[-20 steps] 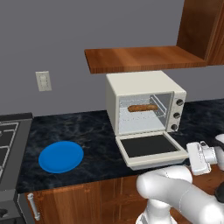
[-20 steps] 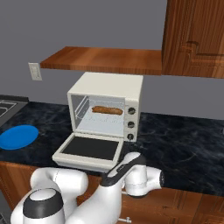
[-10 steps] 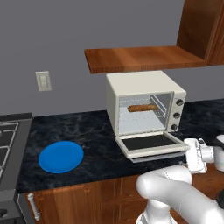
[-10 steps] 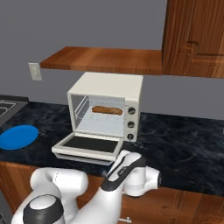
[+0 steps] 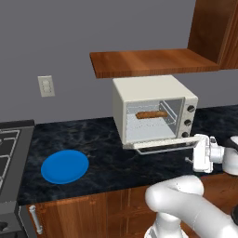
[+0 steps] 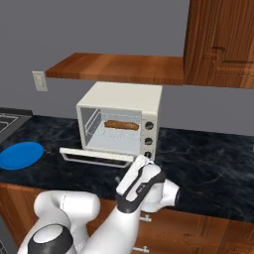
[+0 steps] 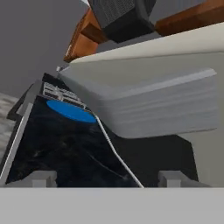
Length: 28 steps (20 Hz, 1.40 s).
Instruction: Pull the toaster oven rack outwards. Pick up the baguette from the plate and place it on the toaster oven rack. Close the toaster oven door fully and set the temperature to the lowest setting.
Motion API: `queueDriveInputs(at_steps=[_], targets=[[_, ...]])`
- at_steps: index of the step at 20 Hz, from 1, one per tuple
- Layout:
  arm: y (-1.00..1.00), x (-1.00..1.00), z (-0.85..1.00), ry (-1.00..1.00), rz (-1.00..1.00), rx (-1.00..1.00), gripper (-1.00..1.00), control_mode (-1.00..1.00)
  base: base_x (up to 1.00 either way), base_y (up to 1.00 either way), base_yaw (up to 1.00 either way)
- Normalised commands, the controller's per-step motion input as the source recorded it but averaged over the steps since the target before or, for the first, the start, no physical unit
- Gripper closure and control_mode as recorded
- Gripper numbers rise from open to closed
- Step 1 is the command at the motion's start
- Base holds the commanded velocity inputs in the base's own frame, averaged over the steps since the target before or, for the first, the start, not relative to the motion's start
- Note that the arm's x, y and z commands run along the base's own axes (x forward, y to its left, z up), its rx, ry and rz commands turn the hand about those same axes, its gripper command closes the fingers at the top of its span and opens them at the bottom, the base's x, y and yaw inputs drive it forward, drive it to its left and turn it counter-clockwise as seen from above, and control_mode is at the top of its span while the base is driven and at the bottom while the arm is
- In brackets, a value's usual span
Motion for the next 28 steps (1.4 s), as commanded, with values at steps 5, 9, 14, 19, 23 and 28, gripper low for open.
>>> queueDriveInputs(at_steps=[5,9,14,19,23,28], targets=[[0.08,0.65,0.46,-0.02,0.0,0.11,-1.0,-1.0,0.0,0.0,0.0],[0.16,0.61,0.3,0.0,-0.06,0.12,-1.0,-1.0,0.0,0.0,0.0],[0.25,0.57,0.23,0.0,-0.15,0.1,-1.0,-1.0,0.0,0.0,0.0],[0.04,0.25,0.18,0.0,-0.19,0.09,-1.0,-1.0,0.0,0.0,0.0],[0.0,0.21,0.17,0.04,-0.11,0.05,-1.0,-1.0,0.0,0.0,0.0],[0.0,0.27,0.17,0.11,-0.07,0.03,-1.0,-1.0,0.0,0.0,0.0]])
